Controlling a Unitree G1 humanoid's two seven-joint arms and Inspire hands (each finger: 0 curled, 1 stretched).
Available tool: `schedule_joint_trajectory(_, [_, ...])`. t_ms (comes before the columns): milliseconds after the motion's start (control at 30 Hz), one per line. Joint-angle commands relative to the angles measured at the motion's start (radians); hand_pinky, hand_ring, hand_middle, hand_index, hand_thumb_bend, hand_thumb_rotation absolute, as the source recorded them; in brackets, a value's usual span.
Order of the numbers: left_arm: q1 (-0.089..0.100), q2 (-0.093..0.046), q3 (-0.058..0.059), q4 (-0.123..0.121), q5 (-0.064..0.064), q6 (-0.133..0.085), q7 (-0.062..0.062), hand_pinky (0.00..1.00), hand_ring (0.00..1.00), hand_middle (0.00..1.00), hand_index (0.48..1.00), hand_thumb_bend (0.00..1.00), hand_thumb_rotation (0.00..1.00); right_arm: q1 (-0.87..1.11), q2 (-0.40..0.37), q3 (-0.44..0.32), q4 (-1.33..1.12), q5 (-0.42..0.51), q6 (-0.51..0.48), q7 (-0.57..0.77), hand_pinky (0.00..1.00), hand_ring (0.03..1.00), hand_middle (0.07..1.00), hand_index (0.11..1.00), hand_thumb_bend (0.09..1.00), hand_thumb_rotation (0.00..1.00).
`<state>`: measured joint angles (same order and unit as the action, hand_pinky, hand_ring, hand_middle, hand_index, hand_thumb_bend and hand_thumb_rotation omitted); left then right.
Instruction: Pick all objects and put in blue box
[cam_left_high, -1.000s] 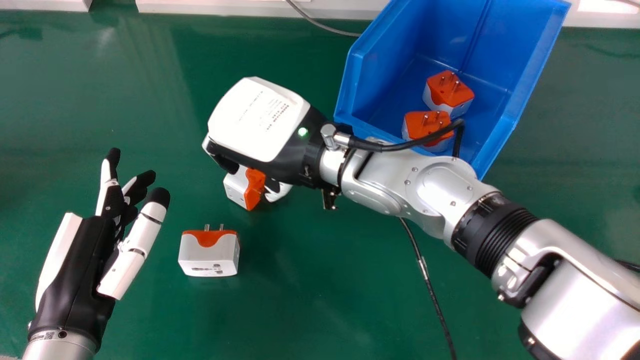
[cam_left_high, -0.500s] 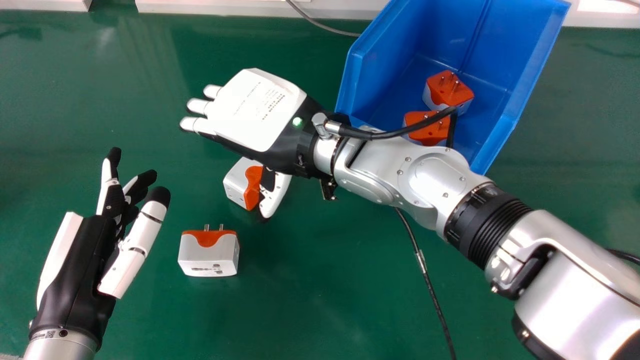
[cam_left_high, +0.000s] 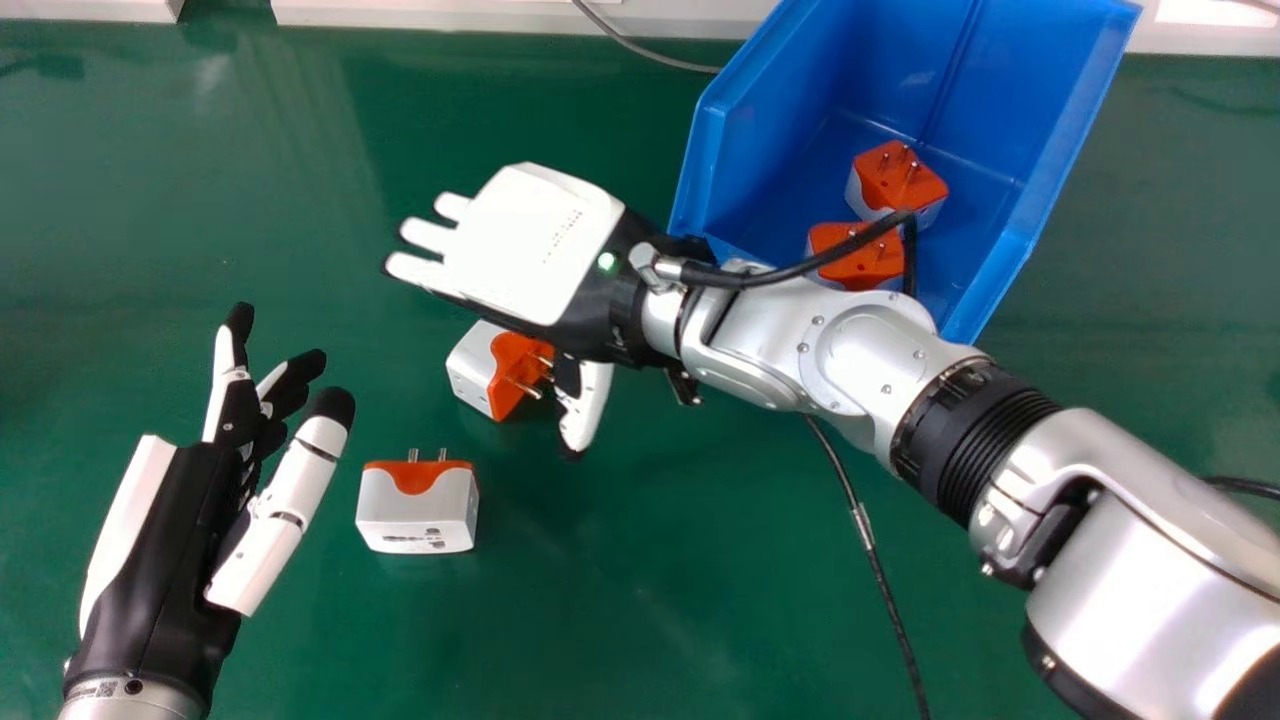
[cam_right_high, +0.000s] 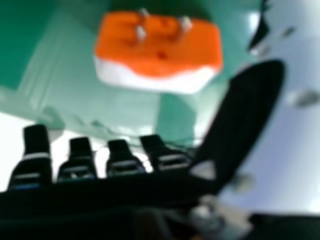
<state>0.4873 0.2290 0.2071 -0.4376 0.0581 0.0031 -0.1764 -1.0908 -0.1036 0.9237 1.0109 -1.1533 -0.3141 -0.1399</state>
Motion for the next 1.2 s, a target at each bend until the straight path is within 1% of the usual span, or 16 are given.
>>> schedule_joint_trajectory(0, [0.025, -0.013, -0.009, -0.048, 0.005, -0.014, 0.01, 0.98, 0.95, 0.93, 0.914, 0.41, 0.85, -0.052, 0.02, 0.017, 0.015, -0.016, -0.005, -0.037, 0.8, 0.918, 0.94, 0.922, 0.676, 0.39])
schedule_joint_trajectory(100, [0.048, -0.026, -0.019, -0.07, 0.018, -0.018, 0.021, 0.98, 0.95, 0.93, 0.91, 0.39, 0.85, -0.052, 0.037, 0.029, 0.054, -0.018, -0.01, -0.059, 0.8, 0.915, 0.944, 0.919, 0.648, 0.33])
schedule_joint_trajectory(200, [0.071, -0.037, -0.032, -0.099, 0.029, -0.009, 0.024, 0.98, 0.95, 0.93, 0.909, 0.39, 0.85, -0.051, 0.054, 0.052, 0.09, -0.041, -0.006, -0.092, 0.81, 0.92, 0.946, 0.916, 0.617, 0.26])
schedule_joint_trajectory(300, [0.092, -0.046, -0.044, -0.128, 0.033, 0.004, 0.027, 0.99, 0.96, 0.93, 0.91, 0.41, 0.84, -0.045, 0.066, 0.077, 0.119, -0.061, 0.002, -0.146, 0.76, 0.886, 0.908, 0.878, 0.647, 0.06])
schedule_joint_trajectory(333, [0.097, -0.049, -0.047, -0.133, 0.033, 0.001, 0.028, 0.99, 0.96, 0.93, 0.91, 0.41, 0.84, -0.043, 0.072, 0.074, 0.13, -0.056, 0.001, -0.151, 0.77, 0.887, 0.907, 0.878, 0.643, 0.03])
schedule_joint_trajectory(367, [0.104, -0.051, -0.051, -0.138, 0.038, -0.003, 0.029, 0.98, 0.95, 0.93, 0.909, 0.41, 0.84, -0.04, 0.078, 0.063, 0.139, -0.041, -0.005, -0.144, 0.78, 0.886, 0.904, 0.877, 0.642, 0.01])
schedule_joint_trajectory(467, [0.114, -0.058, -0.061, -0.148, 0.045, -0.011, 0.038, 0.95, 0.94, 0.92, 0.908, 0.4, 0.84, -0.047, 0.089, 0.066, 0.156, -0.041, -0.006, -0.141, 0.81, 0.894, 0.91, 0.884, 0.614, 0.0])
schedule_joint_trajectory(533, [0.115, -0.059, -0.063, -0.149, 0.048, -0.01, 0.04, 0.94, 0.93, 0.92, 0.907, 0.4, 0.83, -0.054, 0.095, 0.072, 0.165, -0.046, 0.0, -0.148, 0.82, 0.904, 0.915, 0.888, 0.602, 0.0])
schedule_joint_trajectory(633, [0.116, -0.061, -0.066, -0.154, 0.044, -0.006, 0.037, 0.93, 0.93, 0.92, 0.906, 0.4, 0.83, -0.061, 0.106, 0.067, 0.177, -0.041, 0.008, -0.152, 0.79, 0.89, 0.899, 0.863, 0.593, 0.05])
schedule_joint_trajectory(700, [0.117, -0.06, -0.068, -0.153, 0.049, -0.009, 0.038, 0.93, 0.93, 0.92, 0.905, 0.4, 0.83, -0.066, 0.112, 0.066, 0.186, -0.039, 0.01, -0.148, 0.79, 0.89, 0.897, 0.86, 0.53, 0.07])
schedule_joint_trajectory(833, [0.125, -0.064, -0.071, -0.16, 0.054, -0.006, 0.042, 0.93, 0.93, 0.91, 0.903, 0.41, 0.83, -0.072, 0.12, 0.062, 0.199, -0.034, 0.01, -0.144, 0.77, 0.878, 0.884, 0.849, 0.577, 0.03])
schedule_joint_trajectory(867, [0.128, -0.064, -0.072, -0.162, 0.057, -0.007, 0.042, 0.93, 0.93, 0.91, 0.904, 0.41, 0.83, -0.069, 0.123, 0.051, 0.201, -0.021, 0.01, -0.139, 0.77, 0.878, 0.885, 0.85, 0.571, 0.03])
schedule_joint_trajectory(900, [0.131, -0.064, -0.072, -0.163, 0.06, -0.01, 0.042, 0.93, 0.93, 0.91, 0.905, 0.41, 0.83, -0.07, 0.124, 0.053, 0.204, -0.022, 0.012, -0.139, 0.77, 0.874, 0.88, 0.844, 0.526, 0.05])
schedule_joint_trajectory(967, [0.134, -0.065, -0.072, -0.164, 0.063, -0.014, 0.042, 0.92, 0.93, 0.91, 0.906, 0.41, 0.84, -0.076, 0.125, 0.071, 0.206, -0.039, 0.02, -0.146, 0.76, 0.868, 0.877, 0.842, 0.502, 0.07])
schedule_joint_trajectory(1067, [0.14, -0.07, -0.074, -0.167, 0.06, -0.017, 0.042, 0.92, 0.93, 0.91, 0.906, 0.41, 0.84, -0.082, 0.126, 0.084, 0.205, -0.045, 0.024, -0.135, 0.76, 0.871, 0.889, 0.857, 0.561, 0.05])
schedule_joint_trajectory(1167, [0.145, -0.072, -0.077, -0.17, 0.062, -0.021, 0.042, 0.92, 0.92, 0.91, 0.907, 0.4, 0.83, -0.081, 0.128, 0.073, 0.204, -0.028, 0.02, -0.133, 0.74, 0.855, 0.876, 0.847, 0.571, 0.03])
